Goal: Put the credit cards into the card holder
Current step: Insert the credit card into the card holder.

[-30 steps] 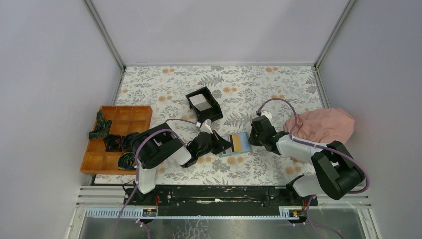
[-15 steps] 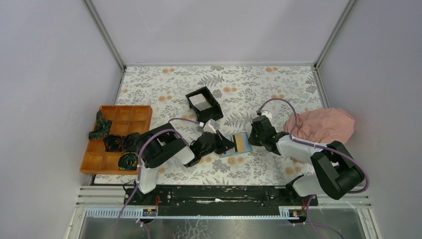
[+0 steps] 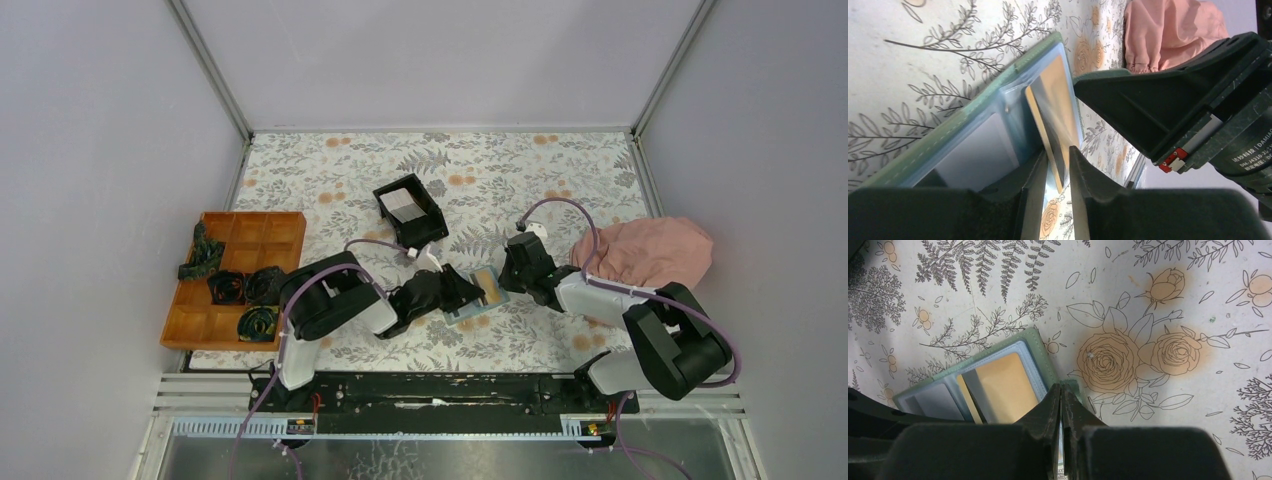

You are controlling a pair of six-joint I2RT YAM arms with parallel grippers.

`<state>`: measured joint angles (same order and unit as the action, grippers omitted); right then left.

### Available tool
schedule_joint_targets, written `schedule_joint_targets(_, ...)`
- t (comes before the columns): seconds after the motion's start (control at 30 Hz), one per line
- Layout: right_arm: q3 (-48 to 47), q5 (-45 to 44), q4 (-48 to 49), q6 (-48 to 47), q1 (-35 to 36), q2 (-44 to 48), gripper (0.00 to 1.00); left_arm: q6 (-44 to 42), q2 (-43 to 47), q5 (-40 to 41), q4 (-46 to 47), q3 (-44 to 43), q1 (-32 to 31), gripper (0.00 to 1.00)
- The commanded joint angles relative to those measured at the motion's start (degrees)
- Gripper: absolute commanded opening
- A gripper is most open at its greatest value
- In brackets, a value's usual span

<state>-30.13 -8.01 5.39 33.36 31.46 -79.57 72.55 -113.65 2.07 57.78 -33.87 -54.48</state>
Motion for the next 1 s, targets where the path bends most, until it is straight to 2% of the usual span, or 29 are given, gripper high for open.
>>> schedule_joint_targets(0.0,1.2,4.8,-0.11,1.78,0.62,-2.08,0.07,-2.15,-2.33,-1.27,-10.12,0.18,-2.57,0.33)
schedule_joint_targets(0.27,0.69,4.21,-0.79,1.68,0.64,-1.9,0.08,-3.59,2.67,0.73,-14.25,2.59,-2.79,0.42)
schedule_joint_targets(0.4,0.52,4.35,-0.76,1.64,0.62,-2.07,0.09,-4.48,5.51,1.44,-16.32,4.11,-2.66,0.64)
schedule_joint_targets(0.97,-0.33,4.76,-0.63,1.67,0.62,-3.57,0.09,-9.78,19.08,7.43,-28.44,3.97,0.51,0.69)
